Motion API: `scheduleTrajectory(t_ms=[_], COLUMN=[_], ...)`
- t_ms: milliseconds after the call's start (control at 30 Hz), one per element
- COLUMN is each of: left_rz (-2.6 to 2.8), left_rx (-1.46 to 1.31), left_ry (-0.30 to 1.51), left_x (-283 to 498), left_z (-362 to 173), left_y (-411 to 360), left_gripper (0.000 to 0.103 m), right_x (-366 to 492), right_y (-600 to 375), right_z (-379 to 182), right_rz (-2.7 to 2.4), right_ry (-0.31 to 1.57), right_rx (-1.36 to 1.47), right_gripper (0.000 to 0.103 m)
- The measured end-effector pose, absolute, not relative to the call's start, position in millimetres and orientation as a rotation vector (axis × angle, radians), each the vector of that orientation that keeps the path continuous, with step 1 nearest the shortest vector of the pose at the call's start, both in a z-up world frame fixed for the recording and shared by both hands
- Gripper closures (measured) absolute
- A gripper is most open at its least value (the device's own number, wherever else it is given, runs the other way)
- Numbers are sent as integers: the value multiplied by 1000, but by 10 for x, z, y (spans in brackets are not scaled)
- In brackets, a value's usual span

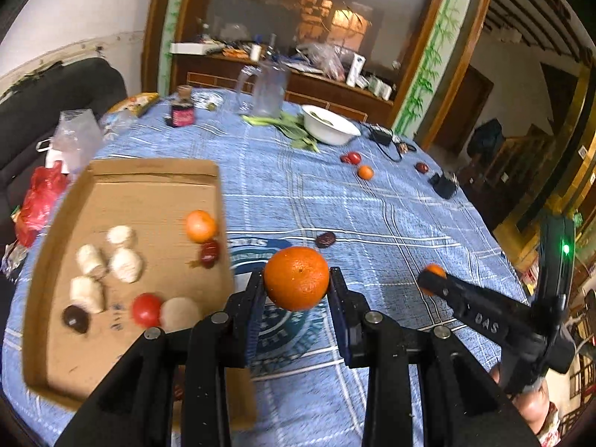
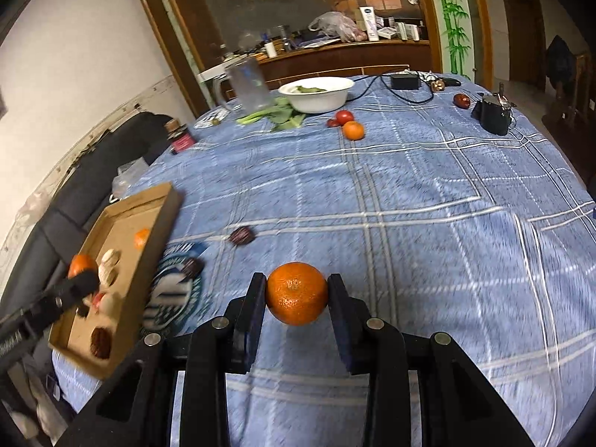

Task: Organize fruits
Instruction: 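Carry both oranges into the cardboard box and open both tools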

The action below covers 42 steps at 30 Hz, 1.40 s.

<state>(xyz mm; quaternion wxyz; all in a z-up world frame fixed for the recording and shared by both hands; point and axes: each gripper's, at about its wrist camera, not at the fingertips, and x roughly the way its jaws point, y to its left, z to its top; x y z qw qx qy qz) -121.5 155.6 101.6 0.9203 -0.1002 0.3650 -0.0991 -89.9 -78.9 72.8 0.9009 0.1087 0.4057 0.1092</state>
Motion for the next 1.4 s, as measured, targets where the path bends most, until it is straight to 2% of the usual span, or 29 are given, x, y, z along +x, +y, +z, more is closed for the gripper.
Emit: scheduleTrajectory(t_ms=[633, 1167, 1400], left_rz=[-13, 52, 6], left_rx=[-255, -284, -315], left_ry=[597, 665, 714], left_x=[-1813, -1673, -1422], left_z=[1103, 767, 800], left_y=[2557, 2937, 3114], left_gripper=[71, 71, 71], right_x=[-1416, -1154, -900], right_y=[487, 1144, 1335], right_z=[1004, 851, 909], right_rz=[389, 497, 528], right_ry=[835, 863, 828], right_rx=[29, -42, -89], right_gripper=[67, 67, 67])
